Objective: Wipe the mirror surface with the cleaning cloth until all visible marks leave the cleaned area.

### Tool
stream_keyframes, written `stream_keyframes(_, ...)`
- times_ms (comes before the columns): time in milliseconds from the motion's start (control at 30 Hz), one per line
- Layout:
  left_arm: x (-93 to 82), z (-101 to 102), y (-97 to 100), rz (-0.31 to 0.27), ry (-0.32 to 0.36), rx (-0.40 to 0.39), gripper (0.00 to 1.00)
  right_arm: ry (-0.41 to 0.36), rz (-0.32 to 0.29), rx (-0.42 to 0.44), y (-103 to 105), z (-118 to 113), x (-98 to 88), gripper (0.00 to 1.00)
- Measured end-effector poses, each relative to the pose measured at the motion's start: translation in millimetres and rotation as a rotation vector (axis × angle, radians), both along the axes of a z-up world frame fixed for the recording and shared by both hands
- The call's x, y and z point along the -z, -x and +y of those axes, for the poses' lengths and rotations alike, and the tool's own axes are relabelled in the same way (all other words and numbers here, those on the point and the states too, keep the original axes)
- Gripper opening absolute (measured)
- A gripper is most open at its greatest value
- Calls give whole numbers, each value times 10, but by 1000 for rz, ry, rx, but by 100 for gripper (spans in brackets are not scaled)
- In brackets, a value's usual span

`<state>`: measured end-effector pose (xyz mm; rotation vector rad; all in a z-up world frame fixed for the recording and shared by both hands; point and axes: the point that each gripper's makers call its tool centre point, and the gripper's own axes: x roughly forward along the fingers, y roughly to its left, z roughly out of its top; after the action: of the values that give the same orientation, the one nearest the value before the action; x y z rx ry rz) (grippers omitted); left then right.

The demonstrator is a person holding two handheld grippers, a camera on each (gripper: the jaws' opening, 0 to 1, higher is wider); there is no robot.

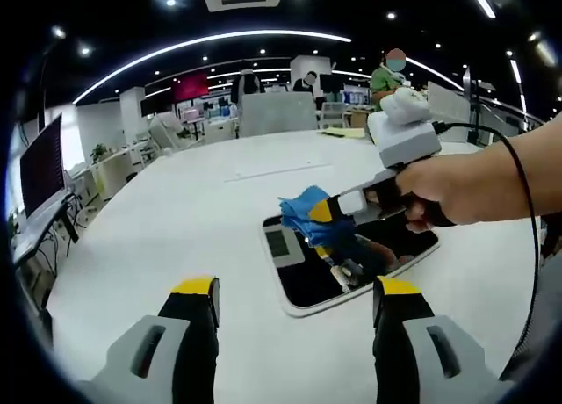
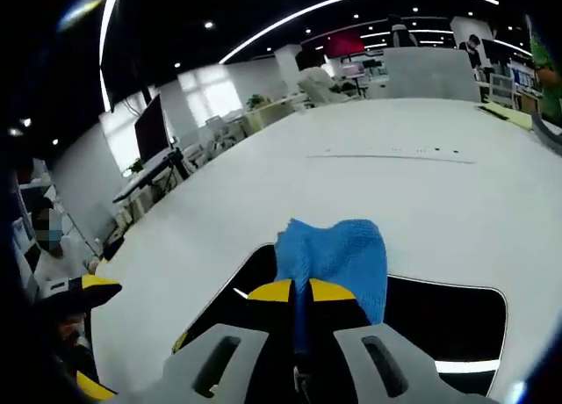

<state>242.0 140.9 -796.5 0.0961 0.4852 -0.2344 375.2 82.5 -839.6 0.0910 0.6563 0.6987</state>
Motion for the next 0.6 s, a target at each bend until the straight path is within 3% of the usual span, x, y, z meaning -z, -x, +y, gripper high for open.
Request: stream_keyframes(600,9,-5,5,3,10,1,71,-3,-1,-19,-17,111,-7,1)
